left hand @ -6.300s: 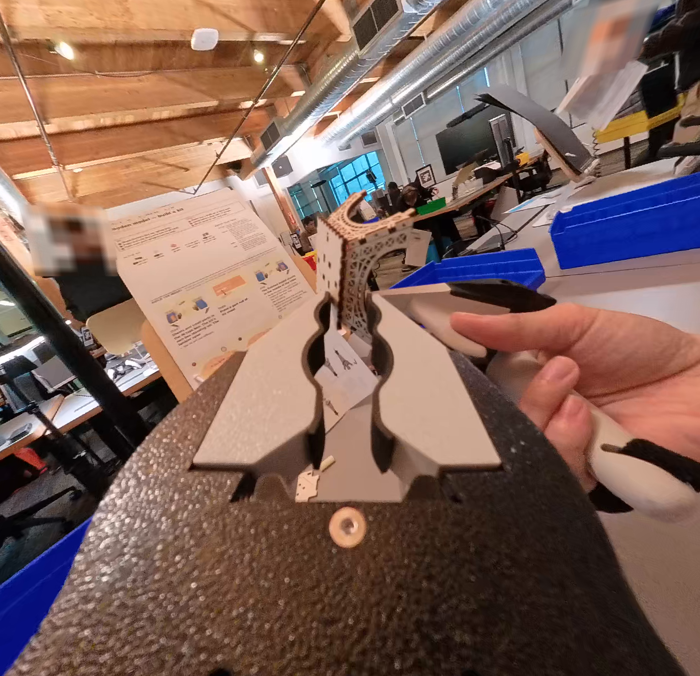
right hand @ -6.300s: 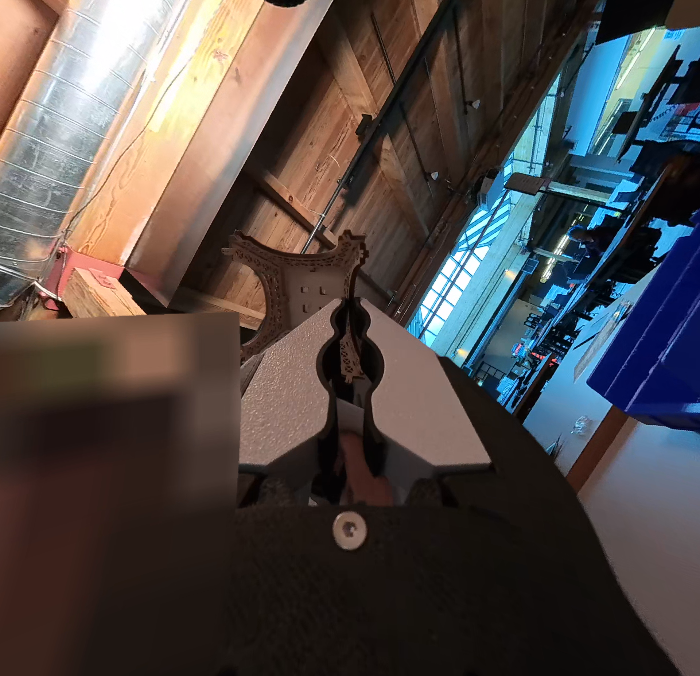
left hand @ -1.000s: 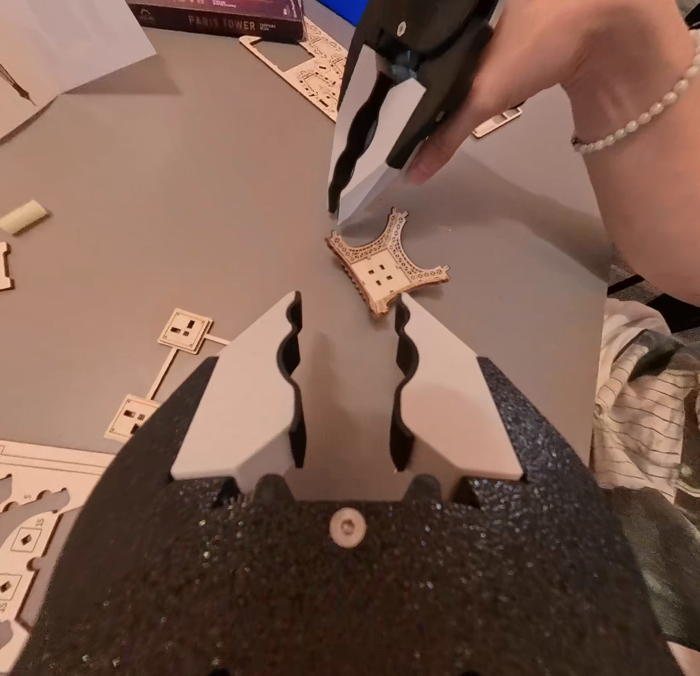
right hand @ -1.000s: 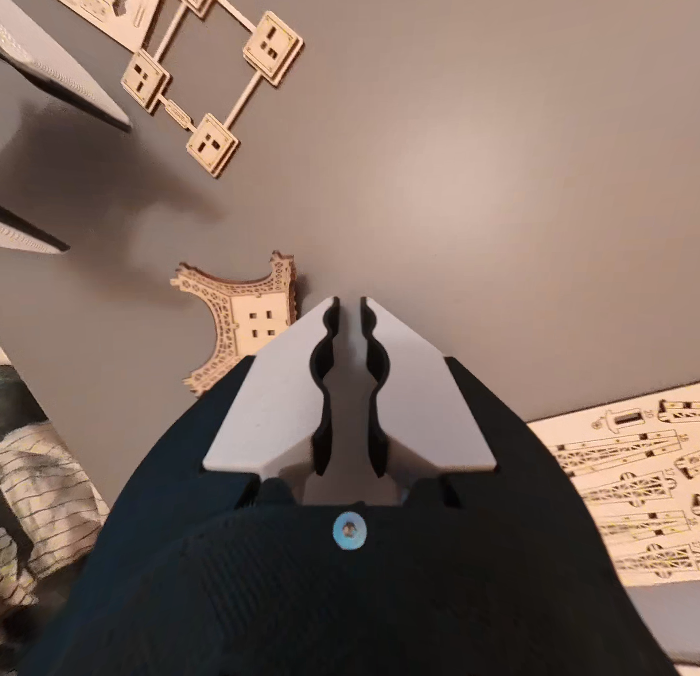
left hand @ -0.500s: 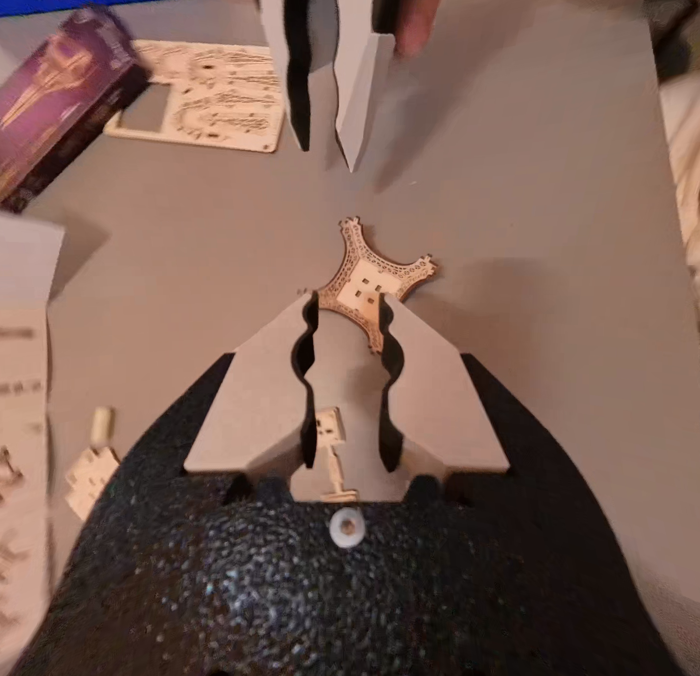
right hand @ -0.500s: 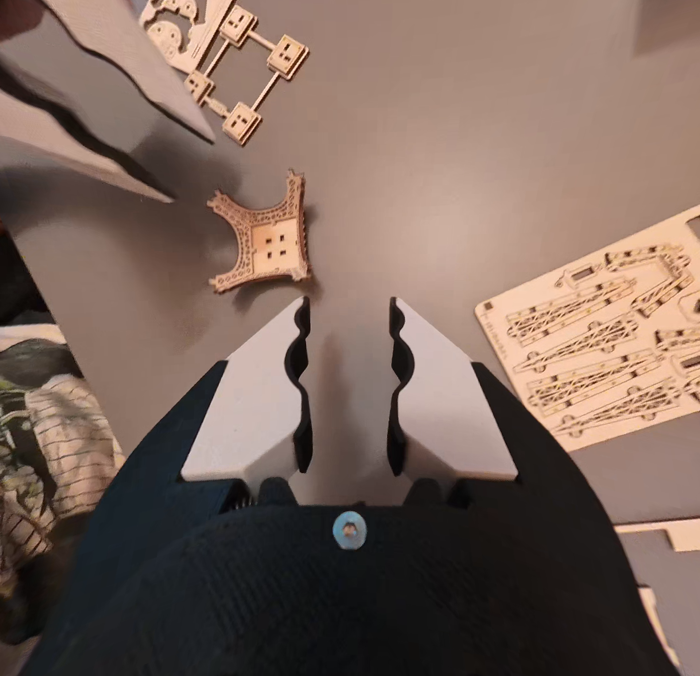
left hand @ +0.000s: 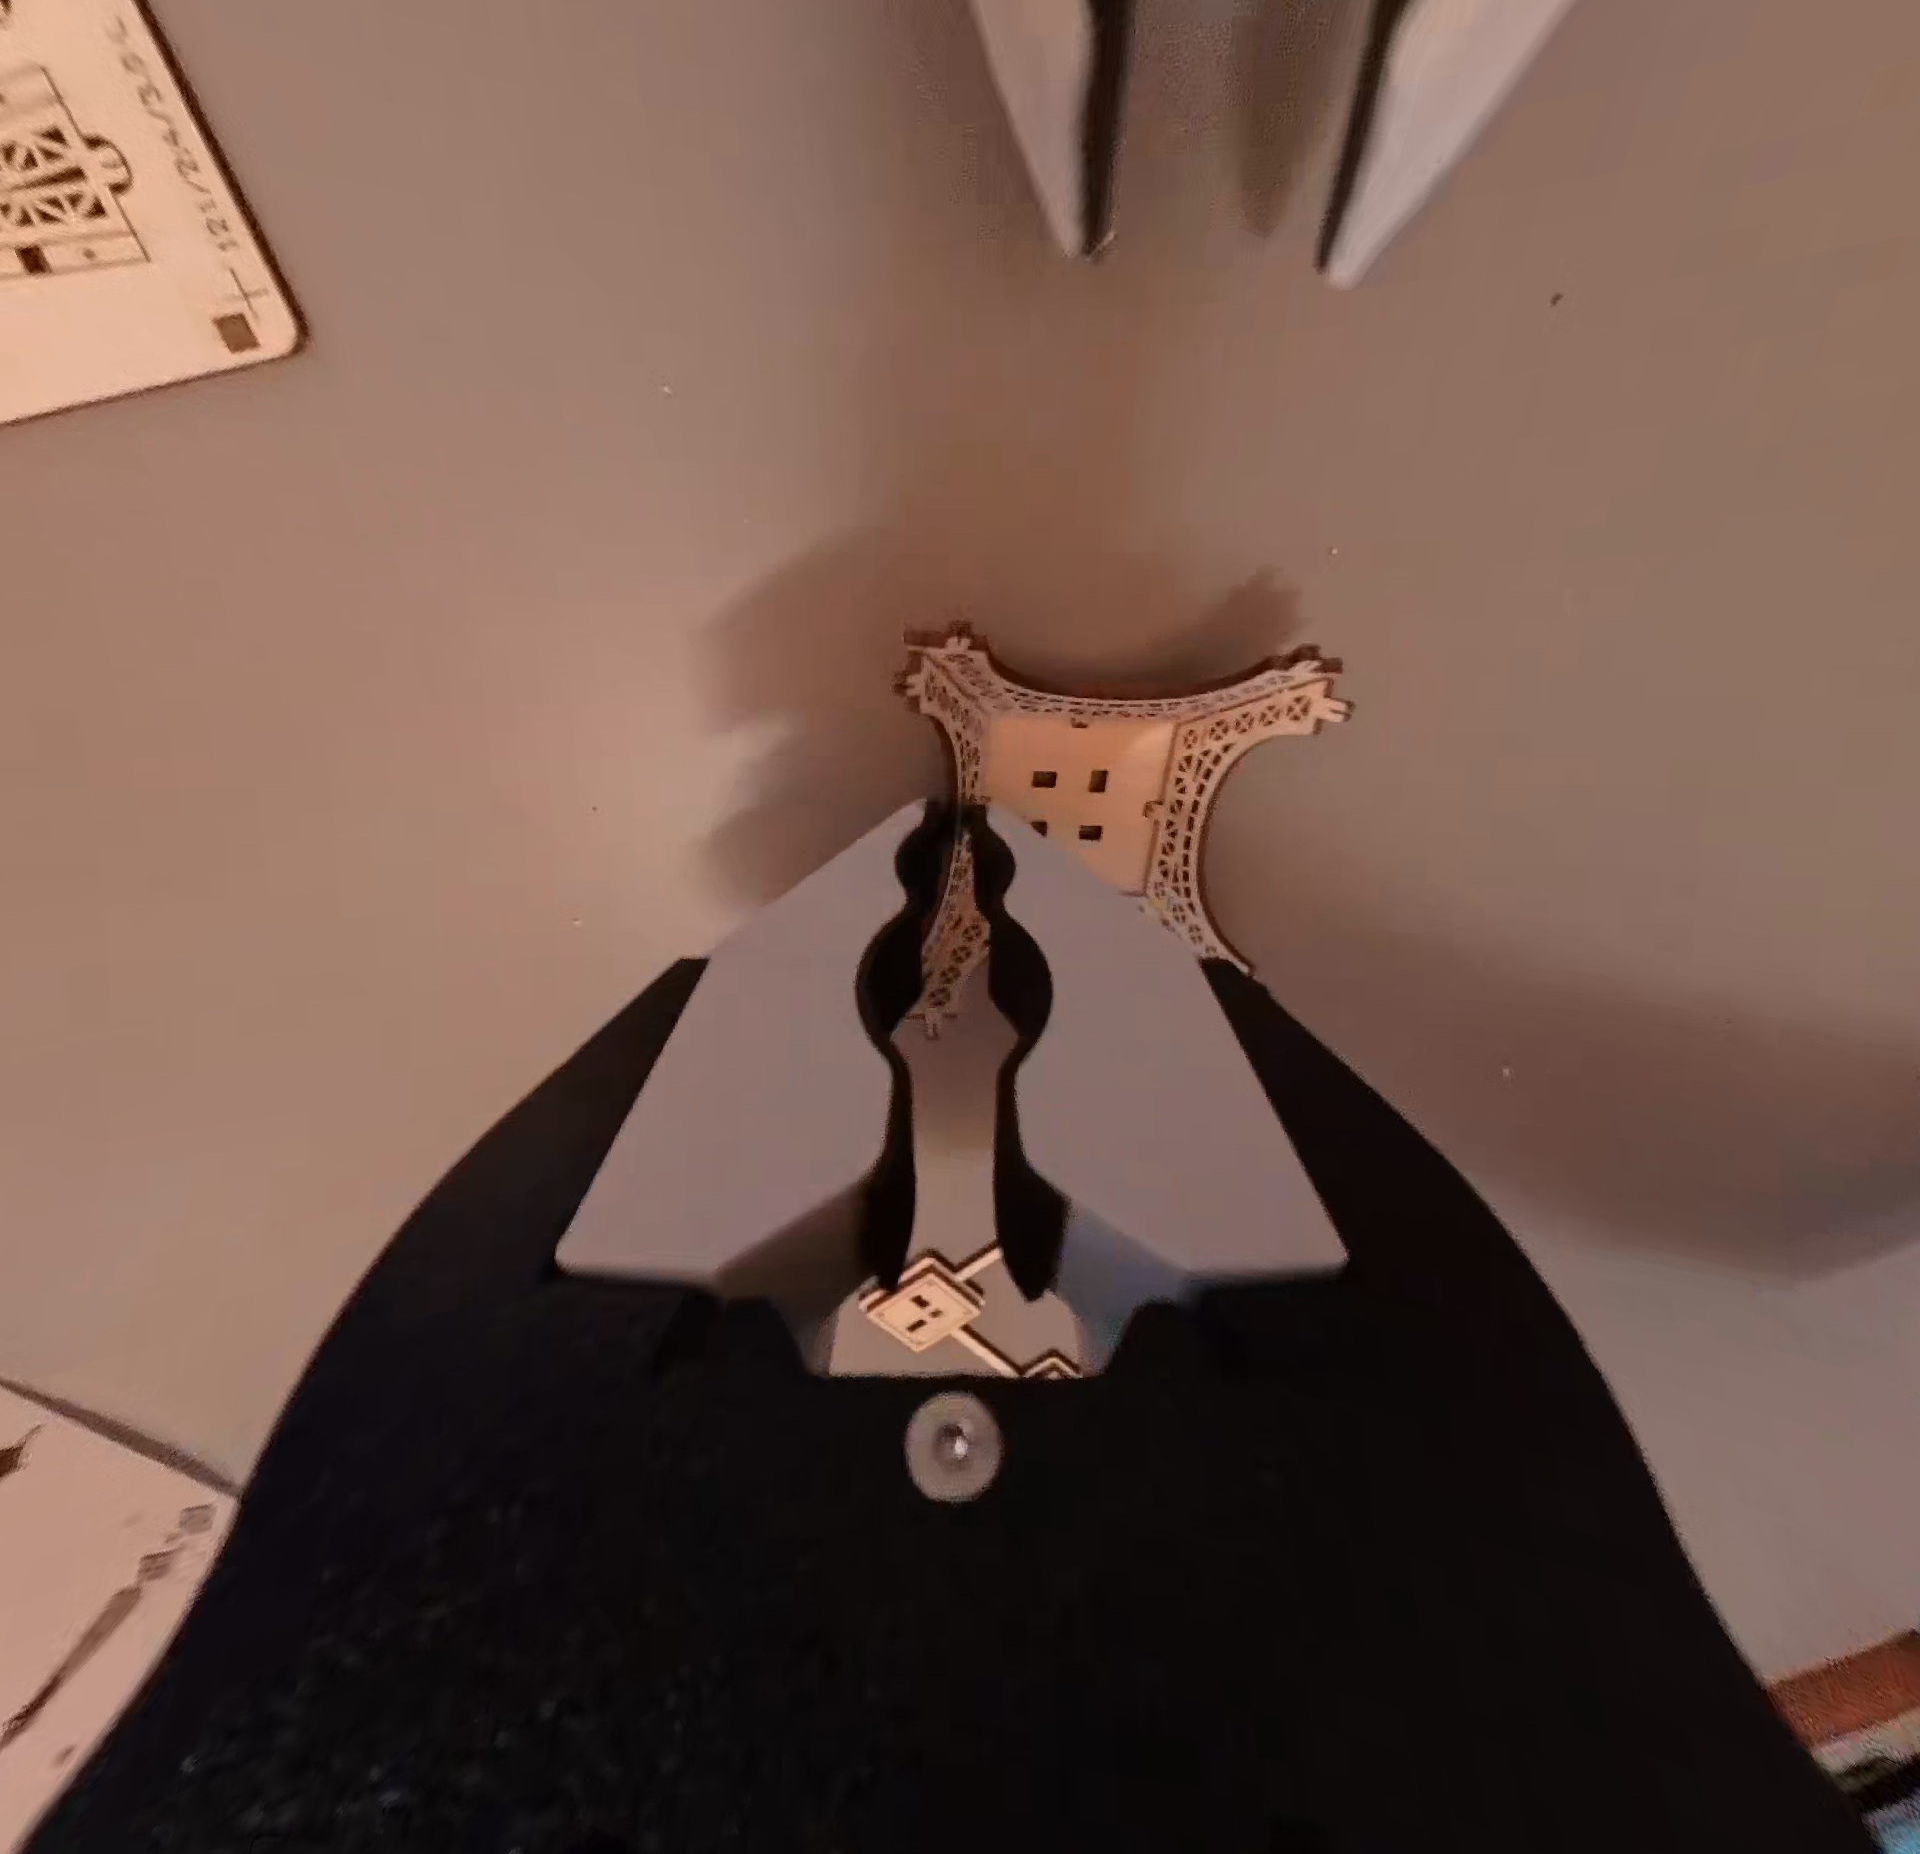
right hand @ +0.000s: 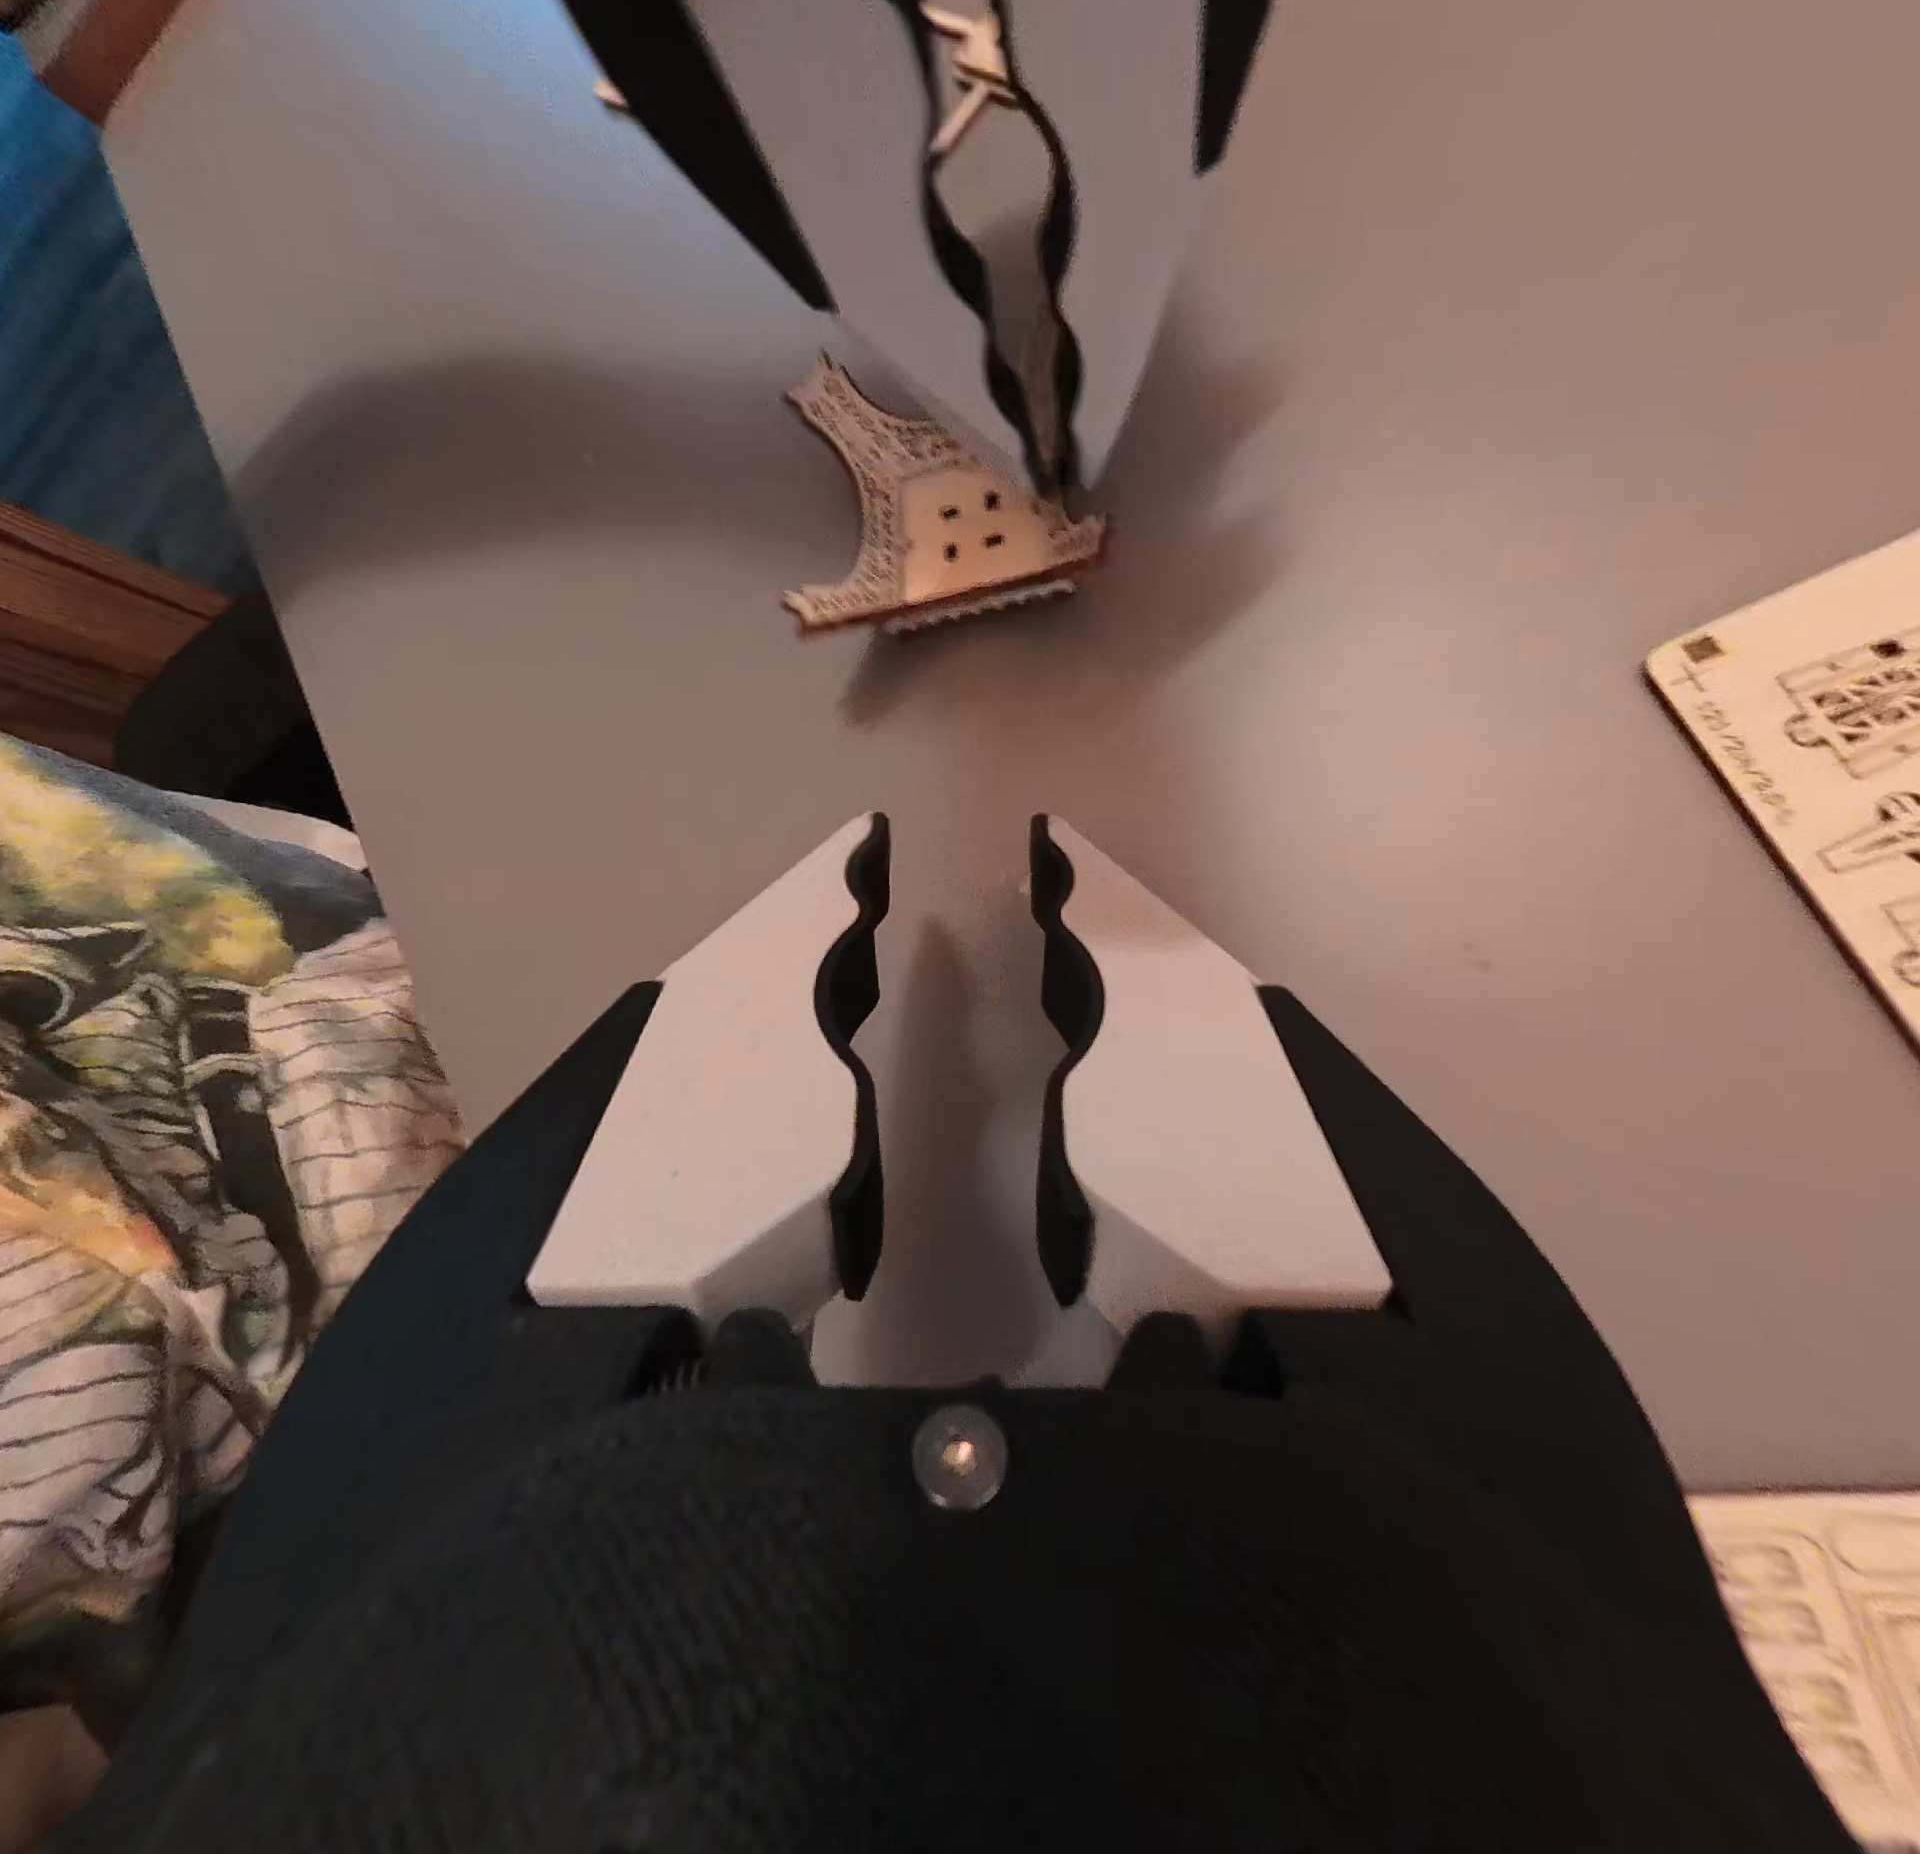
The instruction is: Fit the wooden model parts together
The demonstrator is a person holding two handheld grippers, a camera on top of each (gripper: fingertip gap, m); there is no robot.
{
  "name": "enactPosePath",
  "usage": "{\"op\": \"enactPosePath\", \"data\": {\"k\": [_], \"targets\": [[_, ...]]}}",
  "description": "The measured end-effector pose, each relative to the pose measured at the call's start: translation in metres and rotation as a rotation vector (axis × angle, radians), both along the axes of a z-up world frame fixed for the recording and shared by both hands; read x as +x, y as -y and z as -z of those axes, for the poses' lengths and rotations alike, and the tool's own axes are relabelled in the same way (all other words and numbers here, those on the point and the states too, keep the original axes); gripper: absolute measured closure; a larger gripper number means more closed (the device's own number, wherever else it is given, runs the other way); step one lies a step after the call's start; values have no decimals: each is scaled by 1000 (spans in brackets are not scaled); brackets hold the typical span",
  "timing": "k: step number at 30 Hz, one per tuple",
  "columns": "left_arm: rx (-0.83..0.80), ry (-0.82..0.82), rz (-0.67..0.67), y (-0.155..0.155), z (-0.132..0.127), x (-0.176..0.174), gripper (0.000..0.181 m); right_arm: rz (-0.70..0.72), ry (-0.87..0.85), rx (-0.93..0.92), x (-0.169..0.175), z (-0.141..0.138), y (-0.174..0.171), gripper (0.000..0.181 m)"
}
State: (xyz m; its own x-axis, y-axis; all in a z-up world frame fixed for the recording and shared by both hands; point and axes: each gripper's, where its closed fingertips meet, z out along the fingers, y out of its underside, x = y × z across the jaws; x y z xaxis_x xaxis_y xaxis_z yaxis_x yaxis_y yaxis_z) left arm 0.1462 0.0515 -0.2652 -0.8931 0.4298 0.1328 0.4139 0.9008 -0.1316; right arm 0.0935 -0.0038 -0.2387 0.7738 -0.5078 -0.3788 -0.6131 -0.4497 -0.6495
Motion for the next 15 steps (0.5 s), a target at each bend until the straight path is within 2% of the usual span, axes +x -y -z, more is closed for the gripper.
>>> {"op": "enactPosePath", "data": {"k": [3, 4, 6, 8, 9, 12, 15], "targets": [[33, -19, -122, -5, -2, 6, 180, -16, 37, 73, -11, -8, -17, 158], [42, -23, -216, -8, -2, 11, 180, -6, 64, 84, -12, -10, -21, 158], [59, -67, -495, -12, -1, 20, 180, 60, 94, 105, -10, -12, -29, 159], [21, -151, -754, -13, 0, 25, 180, 98, 107, 152, -7, -15, -39, 162], [0, -197, -840, -14, -1, 25, 181, 125, 115, 162, -3, -14, -42, 167], [-35, -270, -936, -21, -2, 18, 177, 170, 126, 147, 9, -7, -48, 172], [-31, -223, -879, -32, -2, 15, 166, 150, 140, 119, 16, -3, -52, 171]]}}
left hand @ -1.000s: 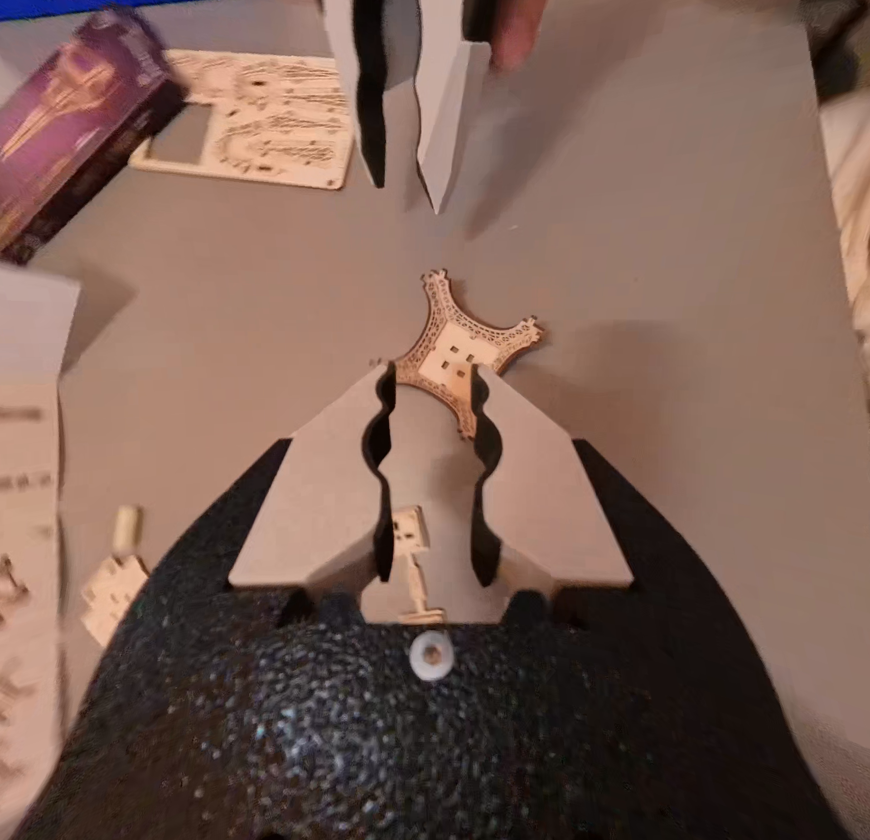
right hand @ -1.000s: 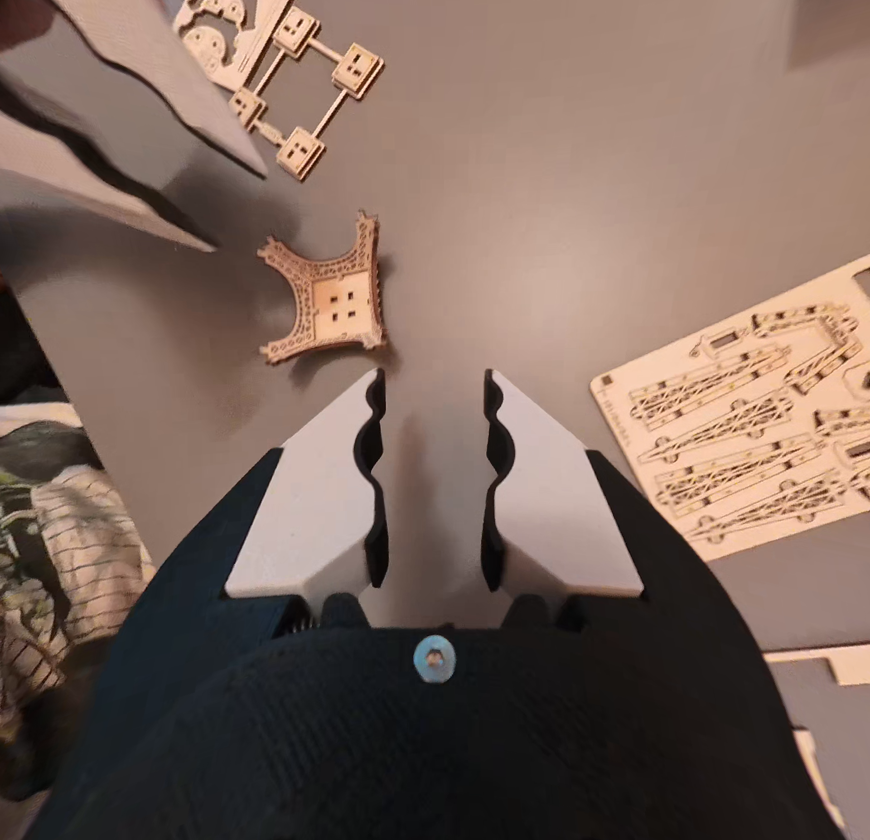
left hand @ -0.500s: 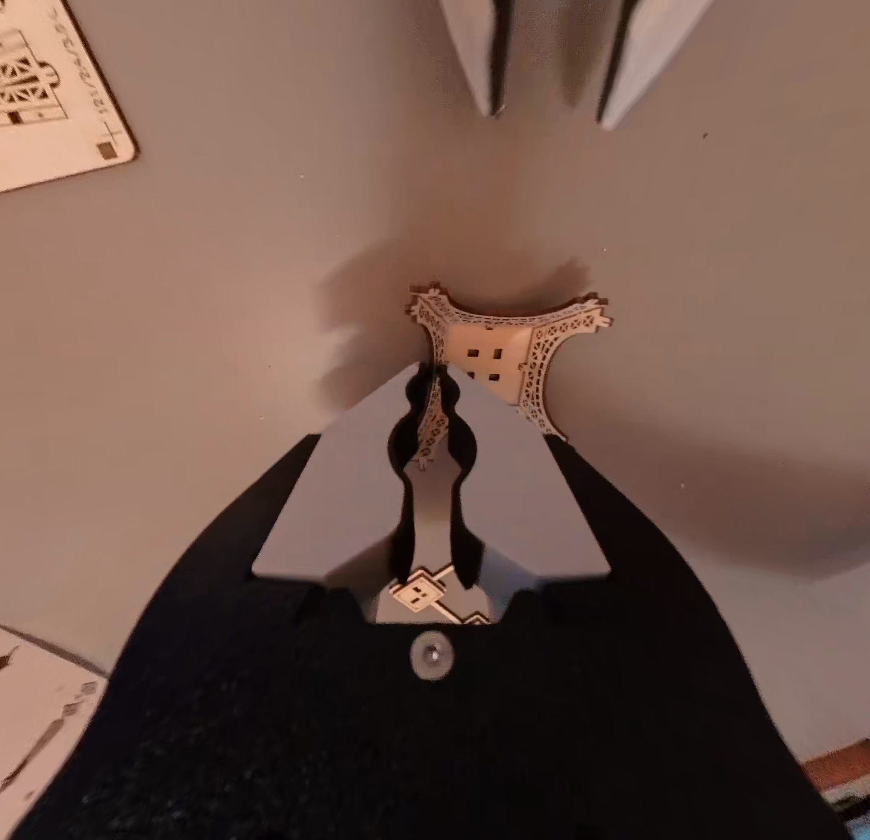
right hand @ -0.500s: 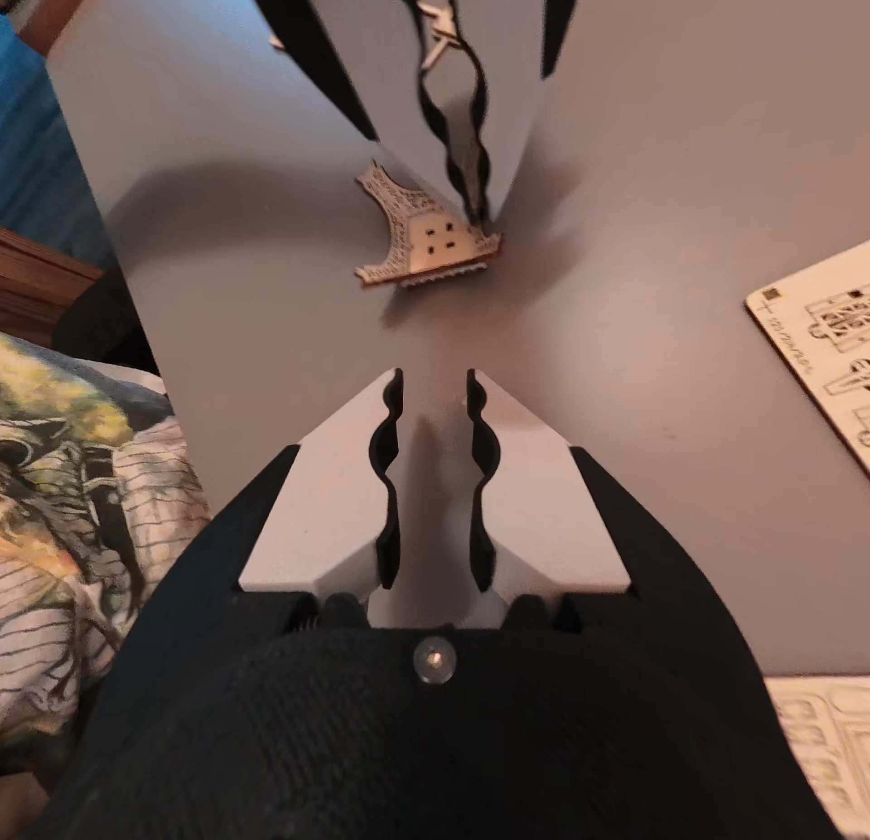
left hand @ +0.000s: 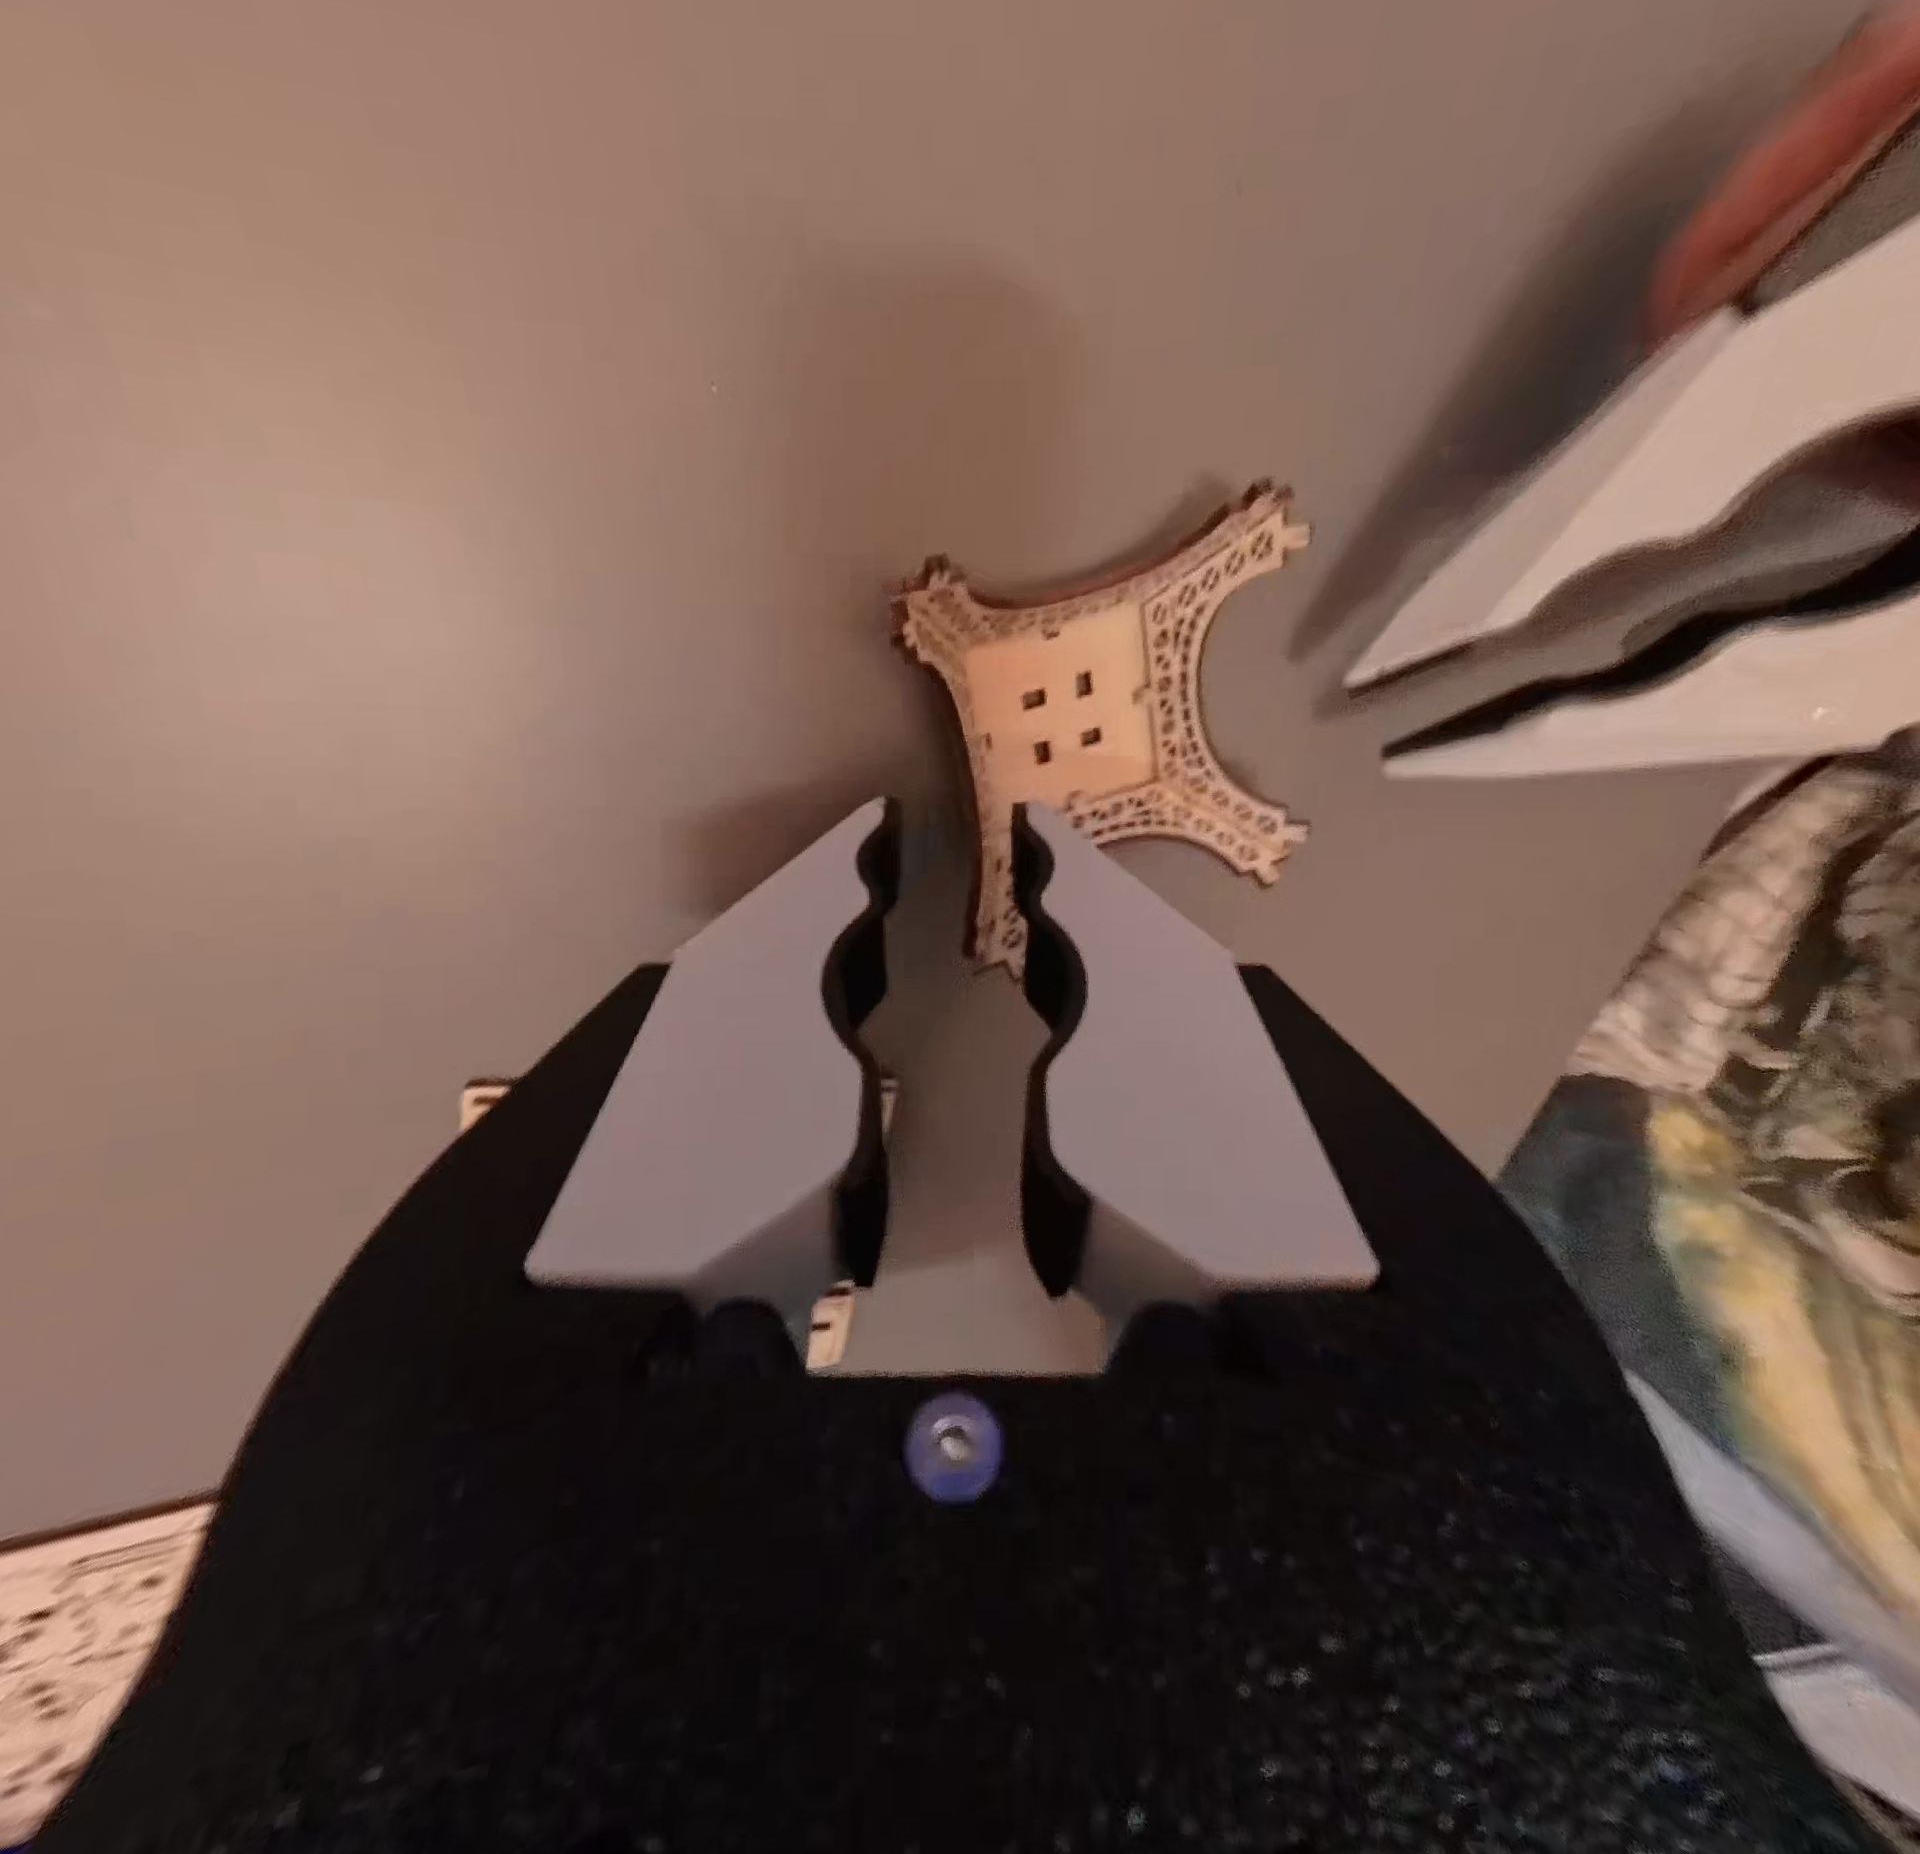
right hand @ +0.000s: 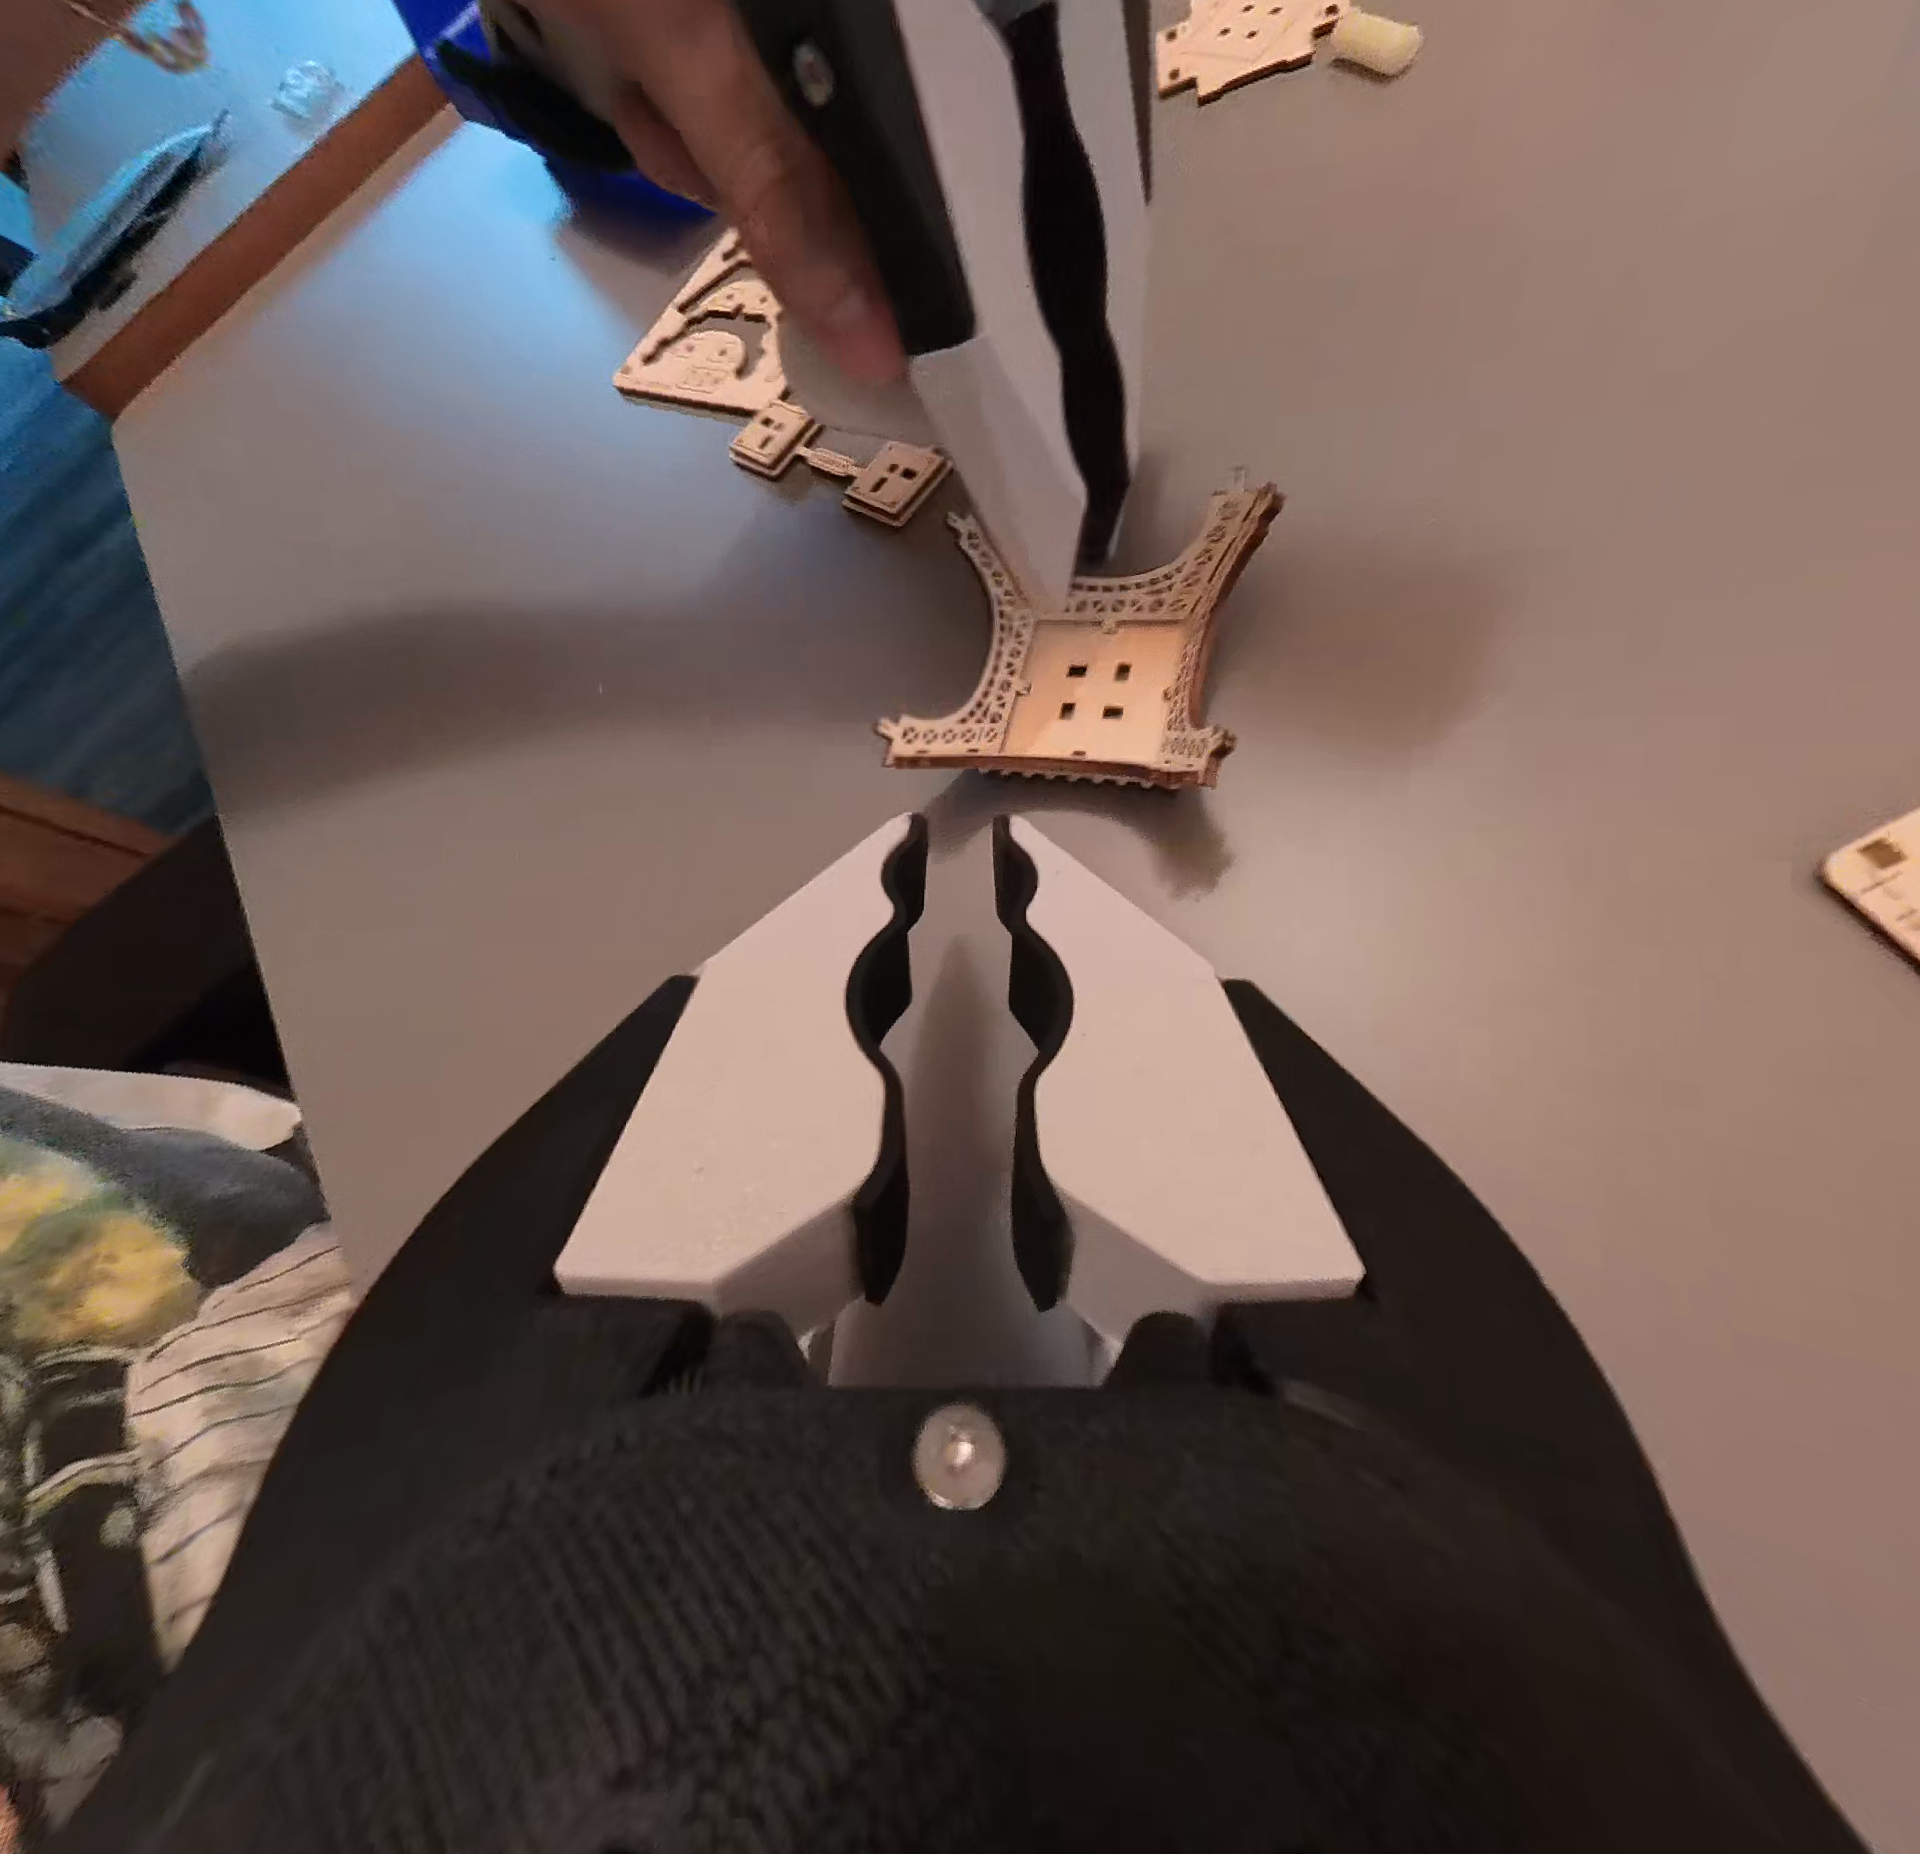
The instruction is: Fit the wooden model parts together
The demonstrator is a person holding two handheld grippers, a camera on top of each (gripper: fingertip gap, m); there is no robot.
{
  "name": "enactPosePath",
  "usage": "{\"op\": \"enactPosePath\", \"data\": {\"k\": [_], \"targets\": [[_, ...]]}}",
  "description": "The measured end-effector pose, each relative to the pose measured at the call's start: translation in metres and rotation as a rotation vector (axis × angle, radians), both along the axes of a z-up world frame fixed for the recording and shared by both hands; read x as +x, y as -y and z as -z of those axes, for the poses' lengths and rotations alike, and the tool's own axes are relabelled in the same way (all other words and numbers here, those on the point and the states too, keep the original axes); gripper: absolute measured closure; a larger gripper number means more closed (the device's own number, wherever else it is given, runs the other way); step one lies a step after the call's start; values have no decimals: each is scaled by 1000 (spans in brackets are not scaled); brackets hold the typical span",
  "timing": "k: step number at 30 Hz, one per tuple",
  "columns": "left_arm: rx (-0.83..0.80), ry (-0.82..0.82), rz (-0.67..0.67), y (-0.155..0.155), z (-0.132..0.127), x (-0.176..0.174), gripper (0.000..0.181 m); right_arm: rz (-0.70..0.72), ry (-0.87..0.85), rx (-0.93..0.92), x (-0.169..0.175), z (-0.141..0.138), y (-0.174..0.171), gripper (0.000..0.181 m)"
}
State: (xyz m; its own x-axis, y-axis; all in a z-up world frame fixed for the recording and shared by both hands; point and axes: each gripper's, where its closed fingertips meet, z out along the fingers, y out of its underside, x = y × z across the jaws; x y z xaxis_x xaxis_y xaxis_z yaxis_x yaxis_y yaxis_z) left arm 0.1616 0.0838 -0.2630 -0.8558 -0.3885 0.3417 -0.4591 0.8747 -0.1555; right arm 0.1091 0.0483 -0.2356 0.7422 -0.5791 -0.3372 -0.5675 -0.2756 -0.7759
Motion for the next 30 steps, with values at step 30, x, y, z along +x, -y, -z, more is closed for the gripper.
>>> {"op": "enactPosePath", "data": {"k": [30], "targets": [[36, -100, 316, 15, 0, 1, 180, -993, 935, -811, 21, 29, -7, 179]]}}
